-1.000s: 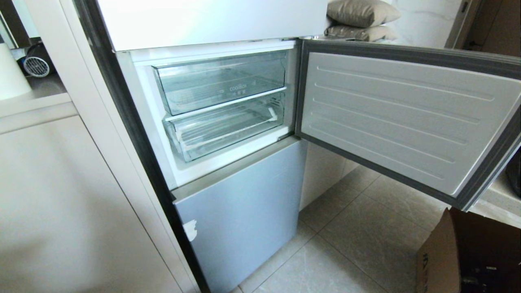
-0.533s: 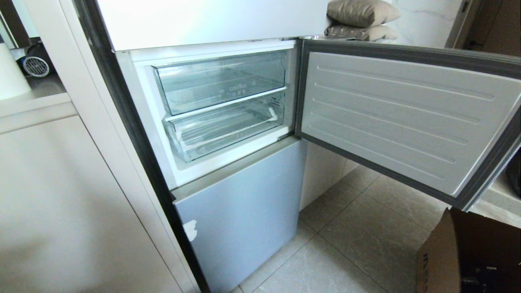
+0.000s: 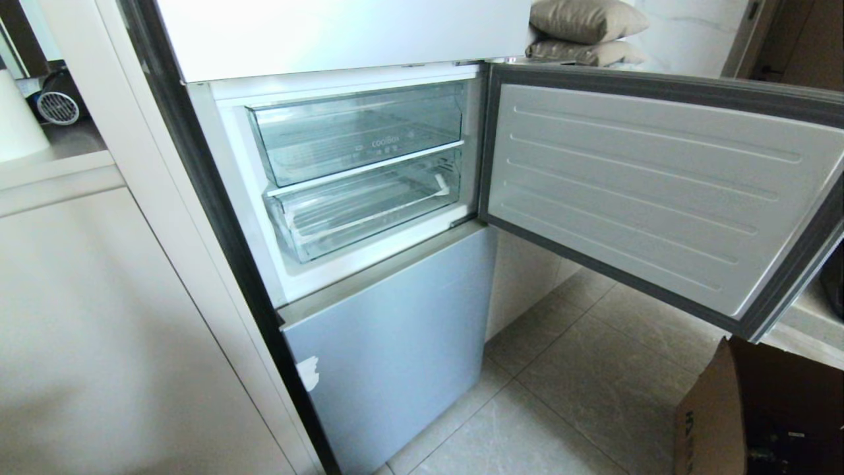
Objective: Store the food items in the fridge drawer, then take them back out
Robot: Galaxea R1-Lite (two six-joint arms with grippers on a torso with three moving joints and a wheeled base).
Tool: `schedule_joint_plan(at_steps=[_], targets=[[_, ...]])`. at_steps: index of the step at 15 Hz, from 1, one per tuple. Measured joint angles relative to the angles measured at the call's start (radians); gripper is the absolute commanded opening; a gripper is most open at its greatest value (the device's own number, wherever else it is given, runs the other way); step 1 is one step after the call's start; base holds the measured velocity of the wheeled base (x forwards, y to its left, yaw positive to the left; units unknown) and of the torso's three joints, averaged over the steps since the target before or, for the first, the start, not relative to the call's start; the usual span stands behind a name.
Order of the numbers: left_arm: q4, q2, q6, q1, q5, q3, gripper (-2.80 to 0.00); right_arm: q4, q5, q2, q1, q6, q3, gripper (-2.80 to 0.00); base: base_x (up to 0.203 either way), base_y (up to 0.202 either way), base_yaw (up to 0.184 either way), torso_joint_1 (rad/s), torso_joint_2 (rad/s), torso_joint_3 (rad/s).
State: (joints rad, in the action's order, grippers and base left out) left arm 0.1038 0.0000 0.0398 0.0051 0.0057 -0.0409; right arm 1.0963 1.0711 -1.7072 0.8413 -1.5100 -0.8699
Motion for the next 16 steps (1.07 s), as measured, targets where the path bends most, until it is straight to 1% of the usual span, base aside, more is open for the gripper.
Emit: schedule_joint_plan(at_steps=[3, 4, 5, 6, 7, 9, 10, 11, 12, 14, 16], targets=[[0.0, 0.0, 0.0, 0.0, 0.0, 0.0, -2.8, 0.048, 0.01, 0.118, 0.001, 0.006, 0.139, -2.8, 0.0, 0.0, 0.0, 0.0, 0.0, 0.0], [0.0, 0.0, 0.0, 0.0, 0.0, 0.0, -2.8, 0.087, -0.009, 0.154, 0.018, 0.016, 0.171, -2.8, 0.0, 0.0, 0.0, 0.0, 0.0, 0.0], [0.0, 0.0, 0.0, 0.0, 0.0, 0.0, -2.8, 0.137, -0.046, 0.179, 0.053, 0.033, 0.192, -2.8, 0.0, 0.0, 0.0, 0.0, 0.0, 0.0], [0.0, 0.0, 0.0, 0.0, 0.0, 0.0, -2.8, 0.18, -0.094, 0.193, 0.086, 0.052, 0.2, -2.8, 0.0, 0.0, 0.0, 0.0, 0.0, 0.0], [0.0, 0.0, 0.0, 0.0, 0.0, 0.0, -2.8, 0.227, -0.163, 0.199, 0.117, 0.078, 0.203, -2.8, 0.0, 0.0, 0.0, 0.0, 0.0, 0.0], [0.0, 0.0, 0.0, 0.0, 0.0, 0.0, -2.8, 0.315, -0.323, 0.176, 0.151, 0.169, 0.203, -2.8, 0.0, 0.0, 0.0, 0.0, 0.0, 0.0], [0.0, 0.0, 0.0, 0.0, 0.0, 0.0, -2.8, 0.345, -0.378, 0.15, 0.157, 0.219, 0.202, -2.8, 0.0, 0.0, 0.0, 0.0, 0.0, 0.0], [0.0, 0.0, 0.0, 0.0, 0.0, 0.0, -2.8, 0.363, -0.404, 0.119, 0.16, 0.253, 0.19, -2.8, 0.0, 0.0, 0.0, 0.0, 0.0, 0.0], [0.0, 0.0, 0.0, 0.0, 0.0, 0.0, -2.8, 0.369, -0.41, 0.081, 0.161, 0.265, 0.165, -2.8, 0.0, 0.0, 0.0, 0.0, 0.0, 0.0], [0.0, 0.0, 0.0, 0.0, 0.0, 0.0, -2.8, 0.367, -0.412, -0.005, 0.156, 0.267, 0.086, -2.8, 0.0, 0.0, 0.0, 0.0, 0.0, 0.0], [0.0, 0.0, 0.0, 0.0, 0.0, 0.0, -2.8, 0.331, -0.413, -0.096, 0.136, 0.259, -0.018, -2.8, 0.0, 0.0, 0.0, 0.0, 0.0, 0.0]])
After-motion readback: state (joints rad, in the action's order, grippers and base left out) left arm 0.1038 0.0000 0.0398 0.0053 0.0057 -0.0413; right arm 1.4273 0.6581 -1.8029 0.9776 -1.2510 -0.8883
